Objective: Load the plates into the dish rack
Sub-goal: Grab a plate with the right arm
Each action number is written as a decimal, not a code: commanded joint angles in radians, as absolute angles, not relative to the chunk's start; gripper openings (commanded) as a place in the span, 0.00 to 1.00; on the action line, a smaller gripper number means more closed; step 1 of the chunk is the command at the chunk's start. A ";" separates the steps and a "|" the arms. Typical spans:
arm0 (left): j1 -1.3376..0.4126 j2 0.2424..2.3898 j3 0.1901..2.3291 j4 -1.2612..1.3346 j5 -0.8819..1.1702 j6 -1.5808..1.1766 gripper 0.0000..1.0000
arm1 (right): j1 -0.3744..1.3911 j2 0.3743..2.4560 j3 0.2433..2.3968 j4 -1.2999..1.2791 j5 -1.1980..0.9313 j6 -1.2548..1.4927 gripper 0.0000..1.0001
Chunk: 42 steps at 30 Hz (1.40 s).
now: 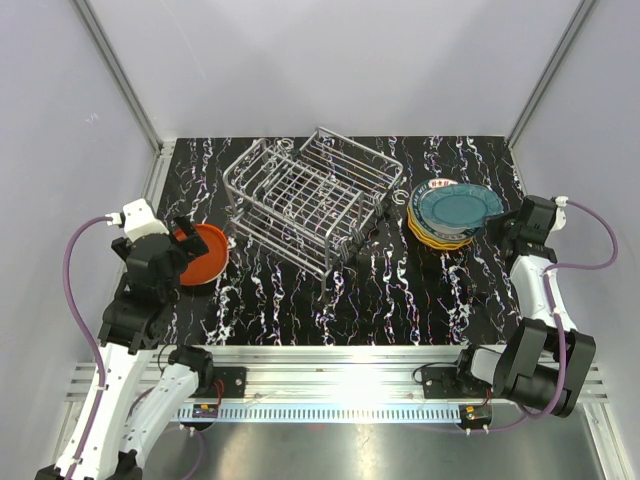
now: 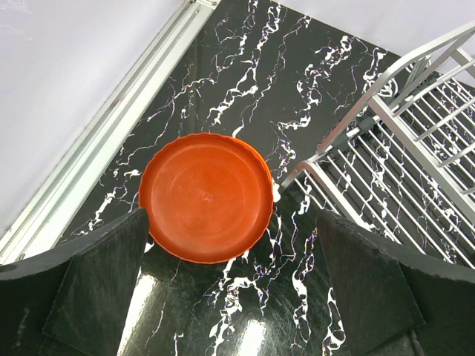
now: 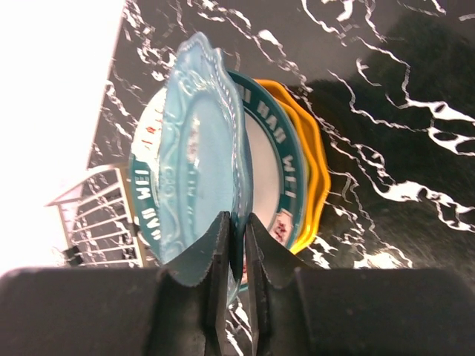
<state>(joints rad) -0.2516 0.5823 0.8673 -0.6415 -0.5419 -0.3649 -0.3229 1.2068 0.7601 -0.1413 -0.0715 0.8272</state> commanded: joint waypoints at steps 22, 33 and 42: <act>-0.256 0.589 0.870 -0.614 -0.555 -0.373 0.99 | -0.321 1.085 0.830 -0.061 -0.144 0.933 0.00; -0.256 0.589 0.870 -0.612 -0.555 -0.371 0.99 | -0.321 1.006 0.876 -0.104 -0.169 0.960 0.00; -0.258 0.589 0.868 -0.612 -0.554 -0.374 0.99 | -0.321 0.962 0.850 -0.117 -0.199 0.985 0.00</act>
<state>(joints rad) -0.2516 0.5846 0.8673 -0.6418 -0.5426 -0.3668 -0.3229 1.0210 0.7837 -0.2604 -0.1265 0.9157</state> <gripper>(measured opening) 0.988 0.153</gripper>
